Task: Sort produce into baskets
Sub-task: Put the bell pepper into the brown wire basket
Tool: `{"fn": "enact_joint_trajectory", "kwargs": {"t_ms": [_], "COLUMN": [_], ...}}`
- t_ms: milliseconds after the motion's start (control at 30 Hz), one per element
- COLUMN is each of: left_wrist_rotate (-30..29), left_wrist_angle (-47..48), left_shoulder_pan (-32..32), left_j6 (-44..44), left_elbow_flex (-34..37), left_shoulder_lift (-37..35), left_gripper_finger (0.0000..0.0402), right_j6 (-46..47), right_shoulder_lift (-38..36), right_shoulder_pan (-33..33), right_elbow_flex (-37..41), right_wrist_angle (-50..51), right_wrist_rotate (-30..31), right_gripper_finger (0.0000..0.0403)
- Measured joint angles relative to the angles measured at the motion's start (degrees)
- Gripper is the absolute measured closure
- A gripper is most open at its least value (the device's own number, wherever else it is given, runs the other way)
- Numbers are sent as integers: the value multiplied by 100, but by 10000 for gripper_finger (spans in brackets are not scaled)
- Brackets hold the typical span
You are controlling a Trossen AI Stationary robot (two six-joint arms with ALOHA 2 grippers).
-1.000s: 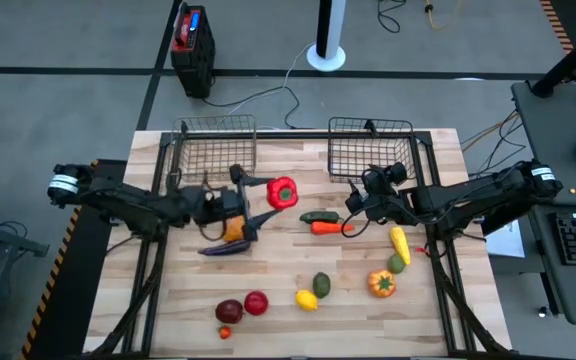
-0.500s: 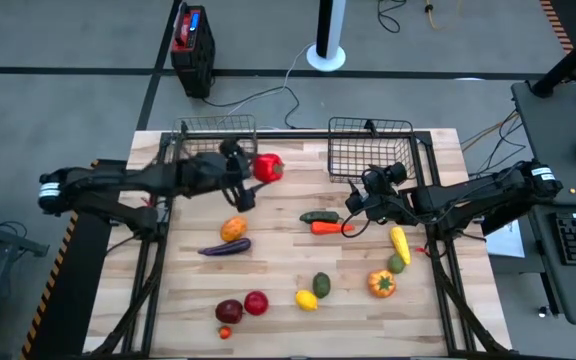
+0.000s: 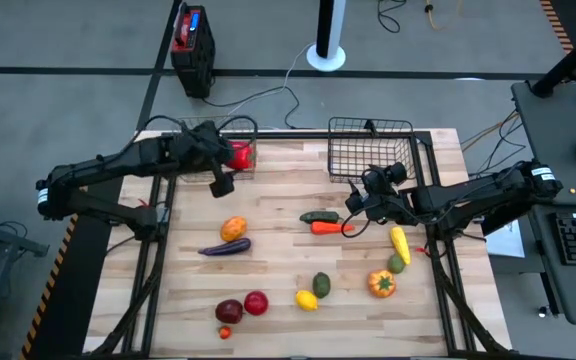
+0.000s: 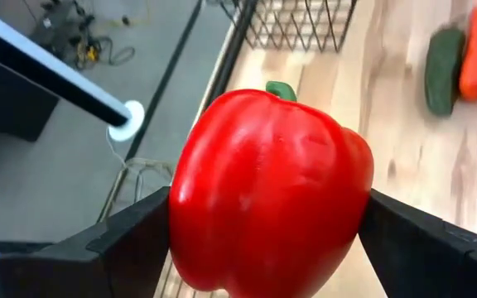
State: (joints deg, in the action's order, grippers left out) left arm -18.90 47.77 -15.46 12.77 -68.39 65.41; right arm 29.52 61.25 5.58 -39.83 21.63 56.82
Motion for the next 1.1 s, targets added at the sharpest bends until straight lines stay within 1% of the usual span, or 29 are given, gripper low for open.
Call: {"fn": "enact_joint_trajectory", "kwargs": {"t_ms": [133,367,633,833,1100], "left_wrist_rotate": [1,1,0,1,77], "left_wrist_angle": [279,751,1081,1301,2024], "left_shoulder_pan": [-22,-130,-488,-779,-1078], "left_j6": [9,52,108,450,514], "left_elbow_flex": [-2,191,292,288,287], "left_shoulder_lift": [0,7,11,33,133], "left_gripper_finger": [73,73,73,73,73], "right_j6": [0,-2,0,0,0], "right_shoulder_lift": [0,0,0,0,0], "right_shoulder_pan": [0,0,0,0,0], "right_elbow_flex": [0,0,0,0,0], "right_wrist_angle": [0,0,-4,-4,-2], "right_wrist_rotate": [0,1,1,2,0], "right_gripper_finger": [48,48,48,48,48]}}
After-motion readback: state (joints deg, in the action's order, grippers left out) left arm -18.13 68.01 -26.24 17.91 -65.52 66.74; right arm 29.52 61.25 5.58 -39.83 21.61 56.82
